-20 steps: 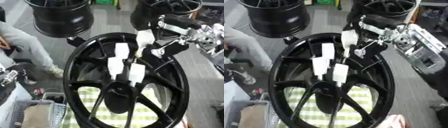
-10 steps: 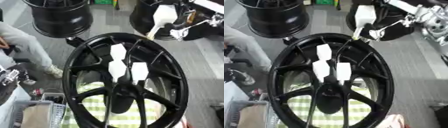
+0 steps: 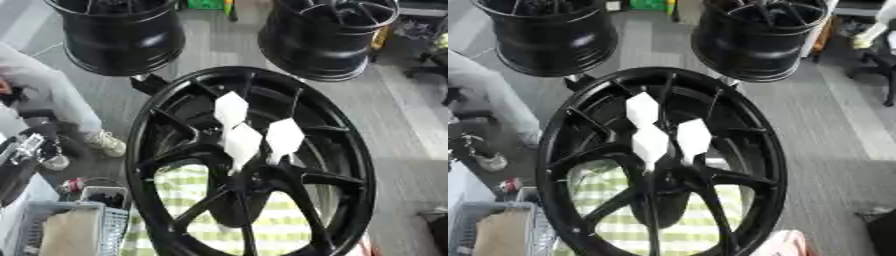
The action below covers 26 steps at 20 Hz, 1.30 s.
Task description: Pull the pin out of the wheel hub.
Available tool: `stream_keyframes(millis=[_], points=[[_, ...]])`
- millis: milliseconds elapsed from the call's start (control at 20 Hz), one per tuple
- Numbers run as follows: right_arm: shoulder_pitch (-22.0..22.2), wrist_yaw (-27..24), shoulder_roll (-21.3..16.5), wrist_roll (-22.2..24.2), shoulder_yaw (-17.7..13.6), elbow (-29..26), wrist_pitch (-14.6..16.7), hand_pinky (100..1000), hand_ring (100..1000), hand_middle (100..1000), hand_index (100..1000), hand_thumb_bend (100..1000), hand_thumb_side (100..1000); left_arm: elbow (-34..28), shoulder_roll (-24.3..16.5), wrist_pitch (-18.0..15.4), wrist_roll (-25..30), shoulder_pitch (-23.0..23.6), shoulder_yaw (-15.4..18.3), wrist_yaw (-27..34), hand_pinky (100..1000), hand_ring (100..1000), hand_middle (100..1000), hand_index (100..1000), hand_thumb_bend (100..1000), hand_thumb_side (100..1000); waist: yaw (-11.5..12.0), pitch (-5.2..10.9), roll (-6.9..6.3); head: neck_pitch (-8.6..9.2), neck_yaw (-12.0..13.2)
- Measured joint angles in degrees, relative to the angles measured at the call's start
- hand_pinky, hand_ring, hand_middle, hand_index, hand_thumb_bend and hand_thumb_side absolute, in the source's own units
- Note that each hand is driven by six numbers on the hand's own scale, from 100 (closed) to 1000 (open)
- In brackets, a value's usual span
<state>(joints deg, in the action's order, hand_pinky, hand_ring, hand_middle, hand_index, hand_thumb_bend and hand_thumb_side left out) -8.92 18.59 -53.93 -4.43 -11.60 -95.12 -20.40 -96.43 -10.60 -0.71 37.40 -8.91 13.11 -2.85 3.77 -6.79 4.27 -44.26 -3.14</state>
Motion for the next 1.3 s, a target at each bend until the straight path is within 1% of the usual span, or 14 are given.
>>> stream_keyframes(millis=[100, 150, 200, 250, 300, 350, 450, 550, 700, 800, 950, 1100, 1150, 1300], points=[[3.47, -0.21, 2.04, -4.41, -3.04, 3.59, -0.85, 564, 536, 367, 506, 100, 100, -0.08, -0.01, 0.05, -0.1, 0.02, 0.15, 0.0, 652, 604, 638, 783, 100, 867, -0.44, 0.0, -0.04, 0.0, 0.17], [5.01, -0.42, 3.11, -6.12, -4.22, 5.26, -1.24, 602, 597, 514, 670, 100, 100, -0.13, -0.05, 0.08, -0.15, 0.02, 0.17, 0.0, 652, 604, 638, 783, 100, 867, -0.61, 0.0, -0.05, 0.0, 0.22], [6.47, -0.58, 4.13, -7.31, -5.2, 6.79, -1.63, 626, 635, 599, 759, 100, 143, -0.23, -0.12, 0.08, -0.19, 0.02, 0.17, 0.0, 653, 604, 639, 783, 100, 867, -0.7, 0.0, -0.08, 0.0, 0.27], [7.83, -0.58, 5.21, -8.0, -5.98, 8.15, -2.05, 667, 701, 729, 884, 100, 270, -0.26, -0.21, 0.09, -0.22, 0.02, 0.18, 0.0, 653, 604, 639, 783, 100, 865, -0.72, 0.0, -0.14, 0.0, 0.35], [9.04, -0.47, 6.29, -8.28, -6.66, 9.25, -2.45, 678, 719, 767, 913, 100, 325, -0.26, -0.26, 0.1, -0.26, 0.02, 0.18, 0.0, 653, 604, 639, 783, 100, 865, -0.79, 0.0, -0.24, 0.0, 0.42], [10.07, -0.07, 7.39, -8.29, -7.33, 10.07, -2.9, 695, 748, 820, 952, 100, 424, -0.26, -0.32, 0.1, -0.28, 0.02, 0.19, 0.0, 652, 604, 638, 783, 100, 863, -0.91, 0.01, -0.33, 0.0, 0.46], [11.49, 1.04, 9.57, -8.67, -8.87, 10.87, -3.89, 696, 758, 844, 964, 100, 471, -0.26, -0.4, 0.04, -0.35, 0.02, 0.19, 0.0, 653, 604, 639, 783, 100, 862, -1.05, 0.1, -0.59, 0.0, 0.47], [12.12, 2.07, 11.63, -10.31, -10.36, 10.9, -5.01, 689, 756, 847, 966, 100, 513, -0.26, -0.41, -0.02, -0.41, 0.02, 0.2, 0.02, 653, 604, 639, 783, 100, 860, -1.16, 0.3, -0.71, 0.0, 0.47], [12.55, 2.45, 13.73, -14.16, -11.67, 10.89, -6.37, 686, 754, 844, 965, 100, 529, -0.26, -0.41, -0.04, -0.43, 0.02, 0.2, 0.09, 652, 604, 639, 783, 100, 858, -1.31, 0.59, -0.8, 0.0, 0.47], [12.55, 2.36, 14.37, -16.34, -11.78, 10.89, -6.82, 684, 751, 839, 963, 100, 526, -0.26, -0.41, -0.04, -0.43, 0.02, 0.2, 0.14, 652, 604, 639, 783, 100, 858, -1.31, 0.74, -0.99, 0.0, 0.46], [12.48, 2.06, 14.5, -18.15, -11.72, 10.89, -6.97, 682, 748, 836, 963, 100, 520, -0.26, -0.4, -0.04, -0.43, 0.02, 0.2, 0.24, 652, 604, 639, 783, 100, 856, -1.3, 0.87, -1.06, 0.0, 0.45], [12.43, 2.0, 14.5, -18.82, -11.66, 10.89, -6.88, 681, 745, 832, 962, 100, 509, -0.26, -0.4, -0.03, -0.44, 0.05, 0.2, 0.27, 652, 604, 639, 782, 100, 857, -1.28, 1.03, -1.12, 0.0, 0.44], [12.42, 2.0, 14.5, -18.89, -11.65, 10.89, -6.83, 680, 744, 830, 961, 100, 522, -0.26, -0.4, -0.04, -0.44, 0.07, 0.2, 0.27, 651, 604, 639, 782, 100, 857, -1.27, 1.04, -1.17, 0.0, 0.44], [12.37, 1.96, 14.78, -19.18, -11.48, 10.87, -6.55, 669, 723, 814, 954, 100, 489, -0.26, -0.4, -0.05, -0.46, 0.11, 0.2, 0.27, 651, 604, 639, 782, 100, 857, -1.25, 1.04, -1.27, 0.0, 0.44]])
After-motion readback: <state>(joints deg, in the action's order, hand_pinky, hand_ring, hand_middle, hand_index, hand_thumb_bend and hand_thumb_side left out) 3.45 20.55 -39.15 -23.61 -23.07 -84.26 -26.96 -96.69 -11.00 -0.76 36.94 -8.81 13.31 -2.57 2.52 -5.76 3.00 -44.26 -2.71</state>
